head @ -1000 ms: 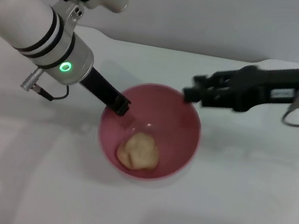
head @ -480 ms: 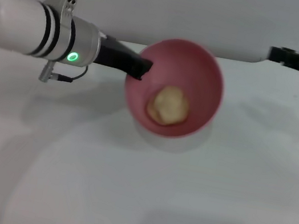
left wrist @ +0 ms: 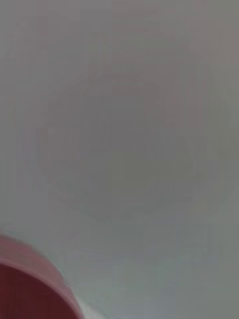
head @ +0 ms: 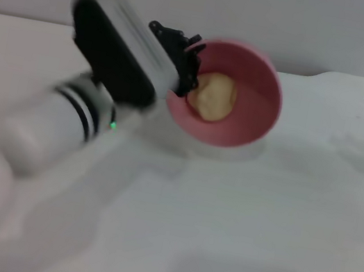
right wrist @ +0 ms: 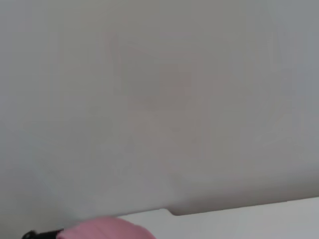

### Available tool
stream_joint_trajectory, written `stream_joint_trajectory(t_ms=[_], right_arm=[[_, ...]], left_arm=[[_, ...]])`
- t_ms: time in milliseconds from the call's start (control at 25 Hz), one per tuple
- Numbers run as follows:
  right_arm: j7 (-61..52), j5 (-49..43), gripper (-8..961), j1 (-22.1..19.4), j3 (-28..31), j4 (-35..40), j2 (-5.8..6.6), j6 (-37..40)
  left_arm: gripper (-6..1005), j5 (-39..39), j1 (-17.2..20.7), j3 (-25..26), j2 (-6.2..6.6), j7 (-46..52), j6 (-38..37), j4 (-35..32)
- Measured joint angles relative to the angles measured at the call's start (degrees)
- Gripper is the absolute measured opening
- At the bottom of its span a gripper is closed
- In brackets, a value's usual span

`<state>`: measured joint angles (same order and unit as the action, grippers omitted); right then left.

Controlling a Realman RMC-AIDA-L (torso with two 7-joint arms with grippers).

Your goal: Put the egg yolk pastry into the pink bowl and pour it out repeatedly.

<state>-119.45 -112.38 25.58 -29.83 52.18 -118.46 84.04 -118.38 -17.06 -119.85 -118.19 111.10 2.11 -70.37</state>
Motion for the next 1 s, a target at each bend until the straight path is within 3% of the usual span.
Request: stream_joint_trajectory(t_ms=[160,240,360,520,680,840,920,1000], right_arm=[[0.02,0.41,470,-0.36,0.61,-0.07,0.00,0.00],[0.03,1.00,471,-0.45,0.63,-0.11,0.00,0.00],[0.05,1.50,471,-0.52,0.65,-0.18,-0.02,0.02],[0.07,1.60,471,-0.56,0.64,-0.32,-0.10,0.08],[0.08,1.63,470,-0.64,0.56,-0.74,-0.11,0.07],[0.53,1.65,471,-0.58,0.10,-1.02,-0.06,0.17],[1.42,1.65,471,-0.33,0.05,-1.29,-0.06,0.44],[2.07,1.65,471,0.01,-0.13,-1.56,-0.09,0.60]], left_arm=[[0,-5.22,-1.55,-13.51,-0.27,-4.85,23.25,8.16],[0,-7.71,-2.79,-17.69,-0.38,-5.07,30.57,11.89],[-1,-9.45,-4.40,-20.50,-0.53,-5.37,36.27,15.35],[-1,-11.11,-6.26,-21.69,-0.80,-7.21,38.48,18.26],[0,-9.54,-6.89,-21.04,-0.79,-5.02,38.38,18.17],[0,-4.37,-6.87,-15.80,-0.46,3.01,35.89,15.87],[0,-1.22,-5.94,-10.18,-0.18,5.97,29.90,12.06],[-1,0.83,-5.25,-2.54,-0.05,7.15,18.89,8.42]])
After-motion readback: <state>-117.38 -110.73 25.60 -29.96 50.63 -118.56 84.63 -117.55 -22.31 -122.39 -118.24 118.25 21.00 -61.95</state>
